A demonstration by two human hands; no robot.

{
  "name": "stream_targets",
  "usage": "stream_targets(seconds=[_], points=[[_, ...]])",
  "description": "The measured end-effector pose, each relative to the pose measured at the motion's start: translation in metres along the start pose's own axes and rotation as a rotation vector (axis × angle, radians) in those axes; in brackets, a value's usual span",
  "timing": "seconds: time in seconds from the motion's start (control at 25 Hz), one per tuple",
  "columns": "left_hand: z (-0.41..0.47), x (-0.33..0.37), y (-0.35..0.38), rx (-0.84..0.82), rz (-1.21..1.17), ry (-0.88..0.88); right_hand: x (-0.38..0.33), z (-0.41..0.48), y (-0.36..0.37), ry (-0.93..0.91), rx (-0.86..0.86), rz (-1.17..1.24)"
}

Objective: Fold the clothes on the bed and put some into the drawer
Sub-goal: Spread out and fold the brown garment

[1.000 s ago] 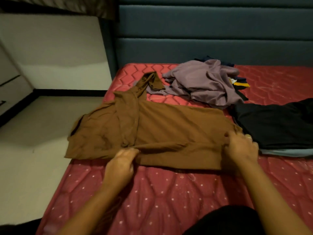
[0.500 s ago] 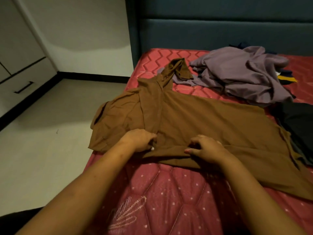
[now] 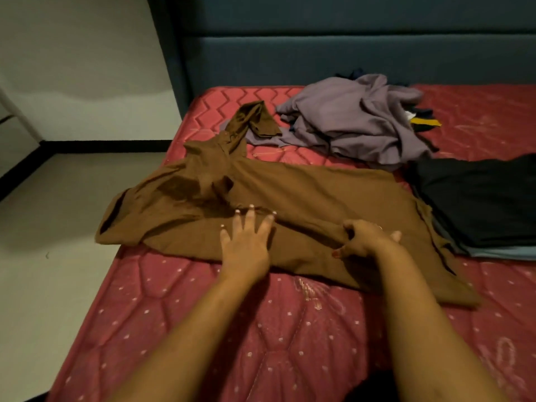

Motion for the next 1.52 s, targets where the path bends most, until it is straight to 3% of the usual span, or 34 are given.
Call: stream_targets(seconds=[0.12,0.24,0.36,0.56,0.68,0.8,1.04,1.16,1.28,1.4,1.52], points=[[-0.029,0.047,0.033,-0.116,0.017,0.223,0.054,-0.013,-0.018,0.206,-0.034,0.052],[-0.033,0.073,0.043,-0.198,0.072,0.278,0.095,-0.024,-0.042,0.418,0.258,0.041],[-0.028,0.08,0.038,-0.145,0.078,0.293,0.117,-0.029,-0.042,0.493,0.507,0.095],[-0.045,0.111,0.045,0.008,0.022,0.383,0.146,-0.051,-0.004,0.466,0.357,0.317],[-0.056,0.131,0.053,0.017,-0.016,0.379,0.146,-0.072,0.008,0.593,0.267,0.375],[-0.061,0.134,0.054,-0.005,-0.015,0.35,0.153,-0.076,0.022,0.598,0.187,0.473],[-0.081,0.134,0.046,-0.075,0.015,0.387,0.167,-0.084,-0.009,0.603,0.31,0.344],[-0.09,0.128,0.05,-0.06,0.047,0.42,0.158,-0.097,-0.002,0.651,0.287,0.227],[-0.074,0.08,0.044,0.049,0.009,0.344,0.119,-0.093,-0.025,0.545,0.377,-0.036],[-0.058,-0.01,0.029,0.131,0.049,0.176,0.018,-0.072,-0.04,0.178,0.43,-0.202],[-0.05,-0.133,0.036,-0.143,0.05,-0.143,-0.122,-0.062,0.0,-0.385,0.337,-0.226]])
Point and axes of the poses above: each hand's wrist, its own z-axis towards the middle knuckle, its own y-axis out of the palm, x = y × z, the point moved 6 cm from there along z, towards the middle knuckle, and after that the axes turned 13 degrees about -y, right-handed, at the moved point
